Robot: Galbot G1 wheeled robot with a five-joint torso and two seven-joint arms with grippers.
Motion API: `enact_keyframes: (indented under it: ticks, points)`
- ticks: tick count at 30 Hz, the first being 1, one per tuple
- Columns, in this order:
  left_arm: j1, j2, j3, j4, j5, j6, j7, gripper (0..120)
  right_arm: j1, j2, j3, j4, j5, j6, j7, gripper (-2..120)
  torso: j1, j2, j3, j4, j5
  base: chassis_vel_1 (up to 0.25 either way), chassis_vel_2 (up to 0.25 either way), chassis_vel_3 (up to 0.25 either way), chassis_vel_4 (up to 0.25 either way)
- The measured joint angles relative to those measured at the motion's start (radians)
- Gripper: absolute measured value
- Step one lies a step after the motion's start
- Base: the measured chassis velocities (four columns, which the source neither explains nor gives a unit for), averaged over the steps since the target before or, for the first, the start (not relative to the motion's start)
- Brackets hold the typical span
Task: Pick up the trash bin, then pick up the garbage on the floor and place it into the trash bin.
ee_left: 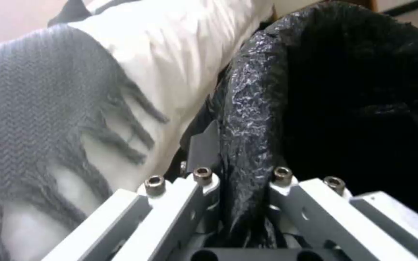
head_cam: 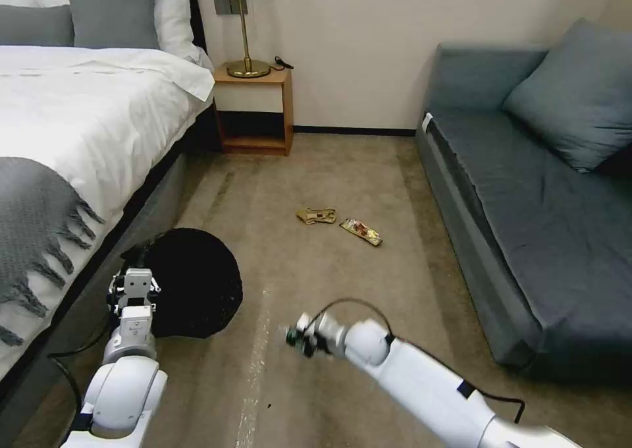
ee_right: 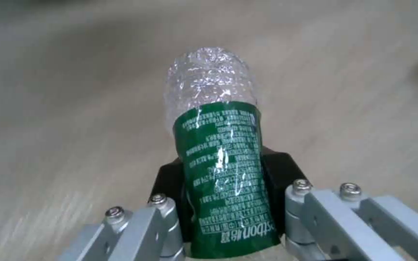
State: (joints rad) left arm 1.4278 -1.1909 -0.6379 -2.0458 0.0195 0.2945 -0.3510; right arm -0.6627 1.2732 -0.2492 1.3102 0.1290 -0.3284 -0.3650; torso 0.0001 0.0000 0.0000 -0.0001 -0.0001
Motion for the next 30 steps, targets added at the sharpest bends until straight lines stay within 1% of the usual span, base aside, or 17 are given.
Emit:
enact_keyframes:
  ticks: [2, 4, 5, 8, 10, 14, 15, 16, 18, 19, 20, 21, 22, 23, 25, 30]
  points:
    - [0.003, 0.002, 0.001, -0.009, -0.004, -0.002, 0.0, 5, 0.023, 0.022, 0.072, 0.031, 0.037, 0.03, 0.024, 30, 0.0, 0.0, 0.0, -0.0001, 0.0001, 0.0, 0.0, 0.0, 0.0]
    - [0.005, 0.002, 0.005, -0.01, -0.004, -0.002, 0.0, 5, 0.041, 0.039, 0.114, 0.061, 0.079, 0.039, 0.045, 30, 0.0, 0.0, 0.0, 0.0001, 0.0, 0.0, 0.0, 0.0, 0.0]
    - [0.005, 0.002, 0.005, -0.01, -0.004, -0.002, 0.0, 5, 0.041, 0.039, 0.114, 0.061, 0.079, 0.039, 0.045, 30, 0.0, 0.0, 0.0, 0.0001, 0.0, 0.0, 0.0, 0.0, 0.0]
    - [0.006, -0.001, 0.013, -0.006, -0.005, -0.004, -0.001, 5, 0.074, 0.071, 0.15, 0.121, 0.206, 0.055, 0.102, 30, 0.0, 0.0, 0.0, 0.0, 0.0, 0.0, 0.0, 0.0, 0.0]
    - [0.006, -0.002, 0.014, -0.006, -0.005, -0.004, -0.001, 5, 0.078, 0.075, 0.15, 0.127, 0.223, 0.059, 0.11, 30, 0.0, 0.0, 0.0, 0.0001, -0.0001, 0.0, 0.0, 0.0, 0.0]
    - [-0.003, -0.001, 0.031, 0.006, -0.015, -0.022, -0.004, 5, 0.097, 0.117, 0.111, 0.198, 0.403, 0.06, 0.16, 30, 0.0, 0.0, 0.0, 0.0001, -0.0002, 0.0, 0.0, 0.0, 0.0]
    - [-0.003, -0.001, 0.031, 0.006, -0.015, -0.022, -0.004, 5, 0.097, 0.117, 0.111, 0.198, 0.403, 0.06, 0.16, 30, 0.0, 0.0, 0.0, 0.0001, -0.0002, 0.0, 0.0, 0.0, 0.0]
    - [-0.013, -0.001, 0.039, 0.01, -0.02, -0.027, -0.007, 5, 0.095, 0.139, 0.086, 0.222, 0.474, 0.052, 0.18, 30, 0.0, 0.0, 0.0, 0.0001, -0.0001, 0.0, 0.0, 0.0, 0.0]
    - [-0.027, -0.003, 0.051, 0.012, -0.034, -0.032, -0.013, 5, 0.089, 0.17, 0.051, 0.24, 0.57, 0.046, 0.207, 30, 0.0, 0.0, 0.0, 0.0, -0.0002, 0.0, 0.0, 0.0, 0.0]
    - [-0.032, -0.004, 0.055, 0.013, -0.041, -0.033, -0.016, 5, 0.087, 0.181, 0.04, 0.24, 0.595, 0.046, 0.212, 30, 0.0, 0.0, 0.0, 0.0, -0.0002, 0.0, 0.0, 0.0, 0.0]
    - [-0.032, -0.004, 0.055, 0.013, -0.041, -0.033, -0.016, 5, 0.087, 0.181, 0.04, 0.24, 0.595, 0.046, 0.212, 30, 0.0, 0.0, 0.0, 0.0, -0.0002, 0.0, 0.0, 0.0, 0.0]
    - [-0.041, -0.009, 0.063, 0.013, -0.057, -0.034, -0.024, 5, 0.082, 0.218, 0.017, 0.231, 0.641, 0.054, 0.218, 30, 0.0, 0.0, 0.0, 0.0, 0.0, 0.0, 0.0, 0.0, 0.0]
    - [-0.043, -0.016, 0.067, 0.012, -0.066, -0.033, -0.031, 5, 0.079, 0.244, 0.006, 0.213, 0.651, 0.069, 0.219, 30, 0.0, 0.0, 0.0, 0.0001, 0.0, 0.0, 0.0, 0.0, 0.0]
    - [-0.043, -0.016, 0.067, 0.012, -0.066, -0.033, -0.031, 5, 0.079, 0.244, 0.006, 0.213, 0.651, 0.069, 0.219, 30, 0.0, 0.0, 0.0, 0.0001, 0.0, 0.0, 0.0, 0.0, 0.0]
    - [-0.038, -0.025, 0.076, -0.003, -0.086, -0.024, -0.039, 5, 0.074, 0.284, -0.006, 0.164, 0.633, 0.108, 0.22, 30, 0.0, 0.0, 0.0, 0.0004, -0.0002, 0.0, 0.0, 0.0, 0.0]
    - [-0.034, -0.034, 0.078, -0.025, -0.108, -0.016, -0.045, 5, 0.057, 0.292, -0.009, 0.107, 0.582, 0.137, 0.221, 30, 0.0, 0.0, 0.0, 0.0001, 0.0, 0.0, 0.0, 0.0, 0.0]
